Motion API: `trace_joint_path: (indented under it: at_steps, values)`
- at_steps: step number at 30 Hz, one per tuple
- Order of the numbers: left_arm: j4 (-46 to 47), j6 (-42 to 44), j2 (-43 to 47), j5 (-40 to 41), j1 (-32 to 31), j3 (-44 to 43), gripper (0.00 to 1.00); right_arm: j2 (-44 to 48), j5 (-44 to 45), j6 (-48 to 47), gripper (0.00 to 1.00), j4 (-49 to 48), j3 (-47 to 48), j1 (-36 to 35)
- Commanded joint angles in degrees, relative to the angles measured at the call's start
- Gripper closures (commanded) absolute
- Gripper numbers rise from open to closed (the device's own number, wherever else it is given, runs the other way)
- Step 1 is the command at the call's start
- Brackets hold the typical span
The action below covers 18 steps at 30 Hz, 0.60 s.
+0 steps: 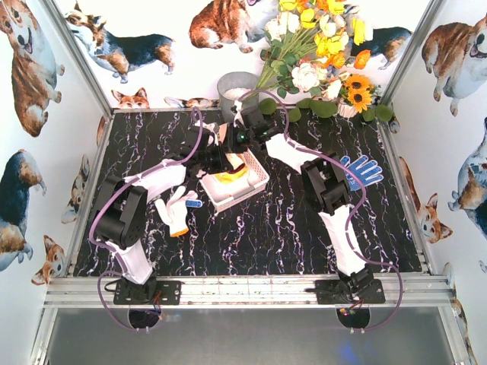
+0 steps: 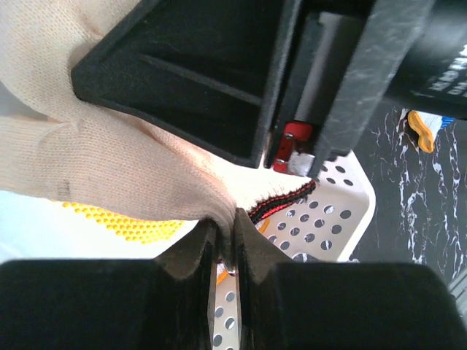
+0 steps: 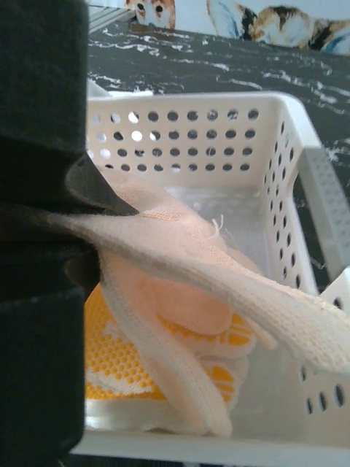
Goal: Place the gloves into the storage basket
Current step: Place the glove in the bin.
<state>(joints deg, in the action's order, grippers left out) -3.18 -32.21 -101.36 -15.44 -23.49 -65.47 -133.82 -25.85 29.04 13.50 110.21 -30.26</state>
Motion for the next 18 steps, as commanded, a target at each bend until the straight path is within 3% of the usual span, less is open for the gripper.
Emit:
trace_joint_path:
  at_steps: [1, 18]
  values:
    - [0.9, -0.3, -0.8, -6.4, -0.4, 1.0, 1.0, 2.4, 5.0, -0.4, 1.0, -1.1, -2.3, 0.0]
    - [-3.4, 0.6, 0.0, -8.2, -1.3, 2.6, 1.0, 6.9, 5.6, 0.1, 1.0, -1.5, -9.8, -0.1]
